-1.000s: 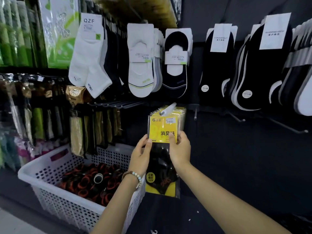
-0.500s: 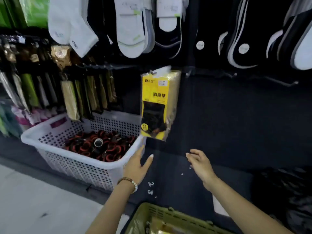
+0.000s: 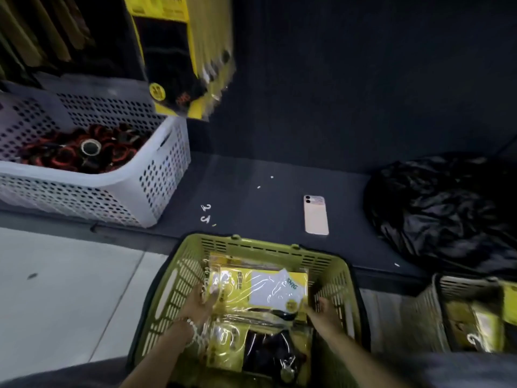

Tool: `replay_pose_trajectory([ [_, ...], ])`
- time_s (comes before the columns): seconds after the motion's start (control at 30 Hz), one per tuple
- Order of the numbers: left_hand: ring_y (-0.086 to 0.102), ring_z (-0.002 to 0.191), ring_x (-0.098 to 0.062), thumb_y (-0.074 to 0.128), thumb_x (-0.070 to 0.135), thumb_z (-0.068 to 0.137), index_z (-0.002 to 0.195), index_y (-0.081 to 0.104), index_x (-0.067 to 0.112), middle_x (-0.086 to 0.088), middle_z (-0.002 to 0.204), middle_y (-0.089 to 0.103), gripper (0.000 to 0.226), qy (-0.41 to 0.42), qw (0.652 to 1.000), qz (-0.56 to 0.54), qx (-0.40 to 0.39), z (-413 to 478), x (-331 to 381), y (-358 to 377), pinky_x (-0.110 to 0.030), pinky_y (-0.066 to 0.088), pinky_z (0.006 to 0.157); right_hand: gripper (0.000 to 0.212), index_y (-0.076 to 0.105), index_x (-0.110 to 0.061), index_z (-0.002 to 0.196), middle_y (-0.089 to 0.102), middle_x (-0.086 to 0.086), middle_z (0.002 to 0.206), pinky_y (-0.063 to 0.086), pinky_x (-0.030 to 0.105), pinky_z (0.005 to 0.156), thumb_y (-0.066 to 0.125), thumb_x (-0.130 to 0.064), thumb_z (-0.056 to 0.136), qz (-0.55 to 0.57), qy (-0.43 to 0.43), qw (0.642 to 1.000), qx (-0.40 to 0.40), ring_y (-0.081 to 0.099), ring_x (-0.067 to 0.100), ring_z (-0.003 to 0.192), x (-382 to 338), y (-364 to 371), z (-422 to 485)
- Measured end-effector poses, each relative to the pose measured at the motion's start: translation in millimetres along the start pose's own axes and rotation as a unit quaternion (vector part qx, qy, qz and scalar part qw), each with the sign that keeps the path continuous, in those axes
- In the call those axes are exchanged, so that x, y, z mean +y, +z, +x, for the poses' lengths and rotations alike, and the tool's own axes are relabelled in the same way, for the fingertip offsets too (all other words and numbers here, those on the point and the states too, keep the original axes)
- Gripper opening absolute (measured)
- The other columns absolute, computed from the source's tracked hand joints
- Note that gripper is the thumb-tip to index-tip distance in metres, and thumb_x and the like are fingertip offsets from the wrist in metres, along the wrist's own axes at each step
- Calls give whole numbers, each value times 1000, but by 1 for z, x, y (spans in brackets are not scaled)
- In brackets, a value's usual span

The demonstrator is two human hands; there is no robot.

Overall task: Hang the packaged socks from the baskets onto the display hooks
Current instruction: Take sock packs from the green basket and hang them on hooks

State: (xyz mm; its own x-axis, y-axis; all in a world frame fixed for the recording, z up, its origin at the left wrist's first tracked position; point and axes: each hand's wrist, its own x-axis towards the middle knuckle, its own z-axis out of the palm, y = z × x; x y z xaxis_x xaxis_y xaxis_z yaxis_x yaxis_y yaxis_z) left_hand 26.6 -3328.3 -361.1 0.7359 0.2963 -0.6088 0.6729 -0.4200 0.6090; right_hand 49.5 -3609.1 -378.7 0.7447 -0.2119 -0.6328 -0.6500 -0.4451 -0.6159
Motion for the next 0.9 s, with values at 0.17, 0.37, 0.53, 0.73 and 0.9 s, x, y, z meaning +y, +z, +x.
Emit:
replay_pose_trajectory([
  [0.17,31,135,-36,43,45,94,144,28,10,-15,149,29,63,-87,993,-74,-7,13,4,15,-47,26,108,58,44,-7,136,52,13,136,40,24,76,63,-35,90,49,62,995,-63,54,26,115,1,12,18],
  [0.37,49,117,-36,53,34,92,126,45,4,-20,129,50,46,-104,988,-109,-25,27,3,26,-45,37,101,59,47,-11,137,54,13,134,53,35,80,66,-37,87,121,97,984,-88,56,28,113,0,25,32],
  [0.53,61,92,-38,61,27,88,104,56,-9,-28,102,63,40,-97,987,-126,-10,34,-3,23,-46,50,84,67,49,-9,137,57,13,133,44,46,103,71,-39,81,127,85,985,-84,54,30,120,0,33,35],
  [0.73,60,97,-33,72,30,79,112,56,0,-20,108,63,48,-128,966,-225,13,23,3,12,-42,49,88,52,58,-10,127,60,11,129,37,52,108,71,-32,82,224,91,961,-132,53,31,122,-27,22,19],
  [0.9,61,61,-23,78,40,70,118,55,5,-12,74,67,63,-103,950,-276,102,-4,37,-19,-16,50,49,42,65,-8,118,71,11,112,52,42,91,74,-19,78,255,47,945,-201,65,28,104,-60,-2,-14],
])
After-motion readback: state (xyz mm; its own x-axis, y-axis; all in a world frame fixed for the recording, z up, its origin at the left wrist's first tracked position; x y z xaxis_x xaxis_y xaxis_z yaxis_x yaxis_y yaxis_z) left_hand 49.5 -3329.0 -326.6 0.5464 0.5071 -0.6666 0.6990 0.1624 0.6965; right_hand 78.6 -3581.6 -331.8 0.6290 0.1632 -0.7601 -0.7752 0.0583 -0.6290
